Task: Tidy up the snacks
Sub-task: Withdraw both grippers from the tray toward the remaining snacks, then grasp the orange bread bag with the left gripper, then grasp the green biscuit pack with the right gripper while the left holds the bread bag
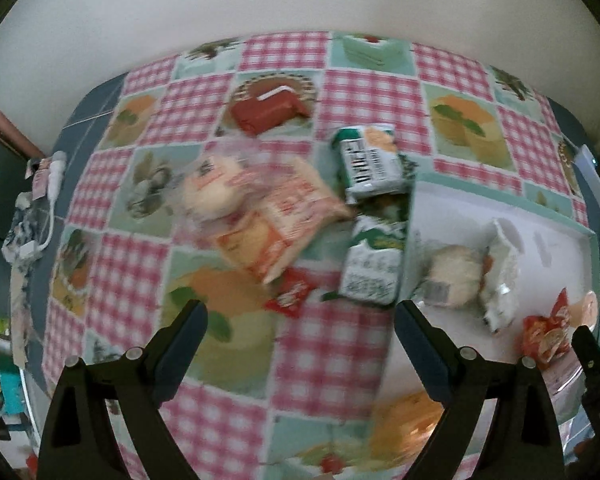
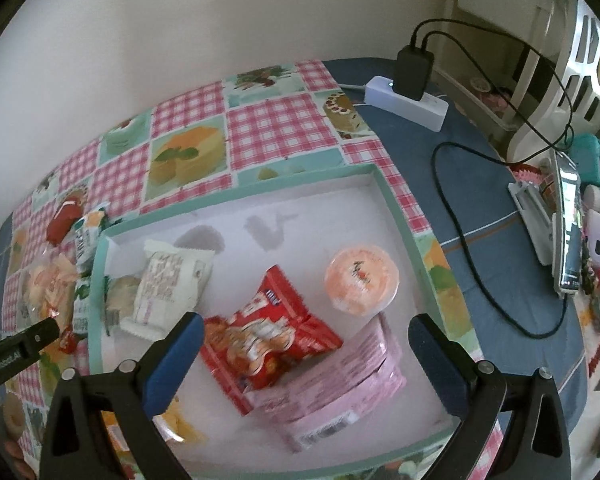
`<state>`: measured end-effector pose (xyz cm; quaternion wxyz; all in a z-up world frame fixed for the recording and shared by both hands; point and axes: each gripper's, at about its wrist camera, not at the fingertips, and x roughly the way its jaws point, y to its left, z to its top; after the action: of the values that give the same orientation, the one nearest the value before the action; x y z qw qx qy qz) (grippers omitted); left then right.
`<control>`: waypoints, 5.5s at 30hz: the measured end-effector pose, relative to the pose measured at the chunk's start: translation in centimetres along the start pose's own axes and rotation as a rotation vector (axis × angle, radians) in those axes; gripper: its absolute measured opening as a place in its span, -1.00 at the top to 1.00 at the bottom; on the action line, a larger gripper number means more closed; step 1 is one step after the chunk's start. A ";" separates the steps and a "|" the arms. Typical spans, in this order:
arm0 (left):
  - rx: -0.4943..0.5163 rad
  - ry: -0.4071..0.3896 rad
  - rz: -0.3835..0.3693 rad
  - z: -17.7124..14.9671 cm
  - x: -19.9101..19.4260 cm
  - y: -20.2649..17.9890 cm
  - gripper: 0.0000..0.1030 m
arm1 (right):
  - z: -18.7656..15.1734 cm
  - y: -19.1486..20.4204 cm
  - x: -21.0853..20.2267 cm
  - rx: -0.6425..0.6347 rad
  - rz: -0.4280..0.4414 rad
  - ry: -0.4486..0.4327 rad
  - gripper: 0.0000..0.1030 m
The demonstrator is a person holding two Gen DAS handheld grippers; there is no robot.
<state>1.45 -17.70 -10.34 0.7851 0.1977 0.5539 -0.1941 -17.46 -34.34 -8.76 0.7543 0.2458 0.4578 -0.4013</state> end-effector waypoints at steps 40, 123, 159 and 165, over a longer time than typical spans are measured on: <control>-0.296 0.045 0.017 1.5 2.9 16.6 -0.83 | -2.4 18.8 1.0 -0.212 0.118 0.023 -1.00; -0.133 0.131 -0.150 4.8 9.3 12.0 -0.20 | -0.6 23.4 4.0 -0.235 0.262 0.070 -0.30; -0.164 0.136 -0.141 5.0 10.5 14.5 -0.20 | -2.3 25.2 6.0 -0.312 0.116 0.087 0.12; -0.161 0.128 -0.140 5.2 10.4 13.9 -0.10 | -2.7 25.0 6.8 -0.301 0.115 0.114 0.17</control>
<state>16.15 -9.54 -17.26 0.7461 0.1068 0.6291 -0.1900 3.77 -21.02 -15.93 0.7772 0.1781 0.5400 -0.2695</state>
